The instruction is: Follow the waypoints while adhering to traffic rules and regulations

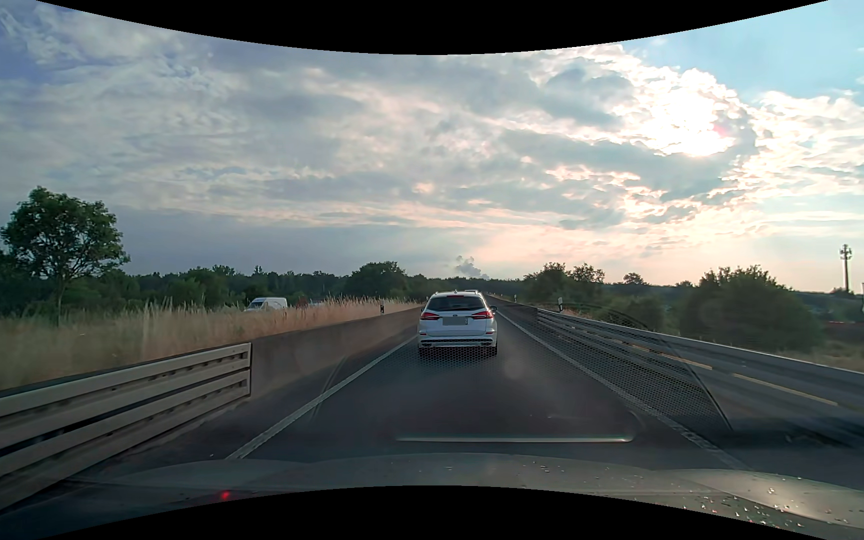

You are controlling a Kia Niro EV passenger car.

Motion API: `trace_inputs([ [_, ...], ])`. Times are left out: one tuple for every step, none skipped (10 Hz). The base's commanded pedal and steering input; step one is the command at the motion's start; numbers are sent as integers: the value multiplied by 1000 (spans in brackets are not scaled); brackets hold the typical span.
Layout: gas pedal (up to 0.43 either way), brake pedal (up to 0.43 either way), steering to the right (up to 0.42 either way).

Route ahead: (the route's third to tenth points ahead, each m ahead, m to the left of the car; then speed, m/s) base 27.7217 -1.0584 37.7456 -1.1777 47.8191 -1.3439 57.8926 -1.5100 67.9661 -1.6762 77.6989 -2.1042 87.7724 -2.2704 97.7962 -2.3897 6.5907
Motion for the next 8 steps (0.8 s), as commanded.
trace_inputs([
  [0,146,4],
  [0,146,4],
  [0,146,4],
  [0,152,2],
  [0,146,1],
  [0,146,1],
  [0,146,1],
  [0,152,1],
])
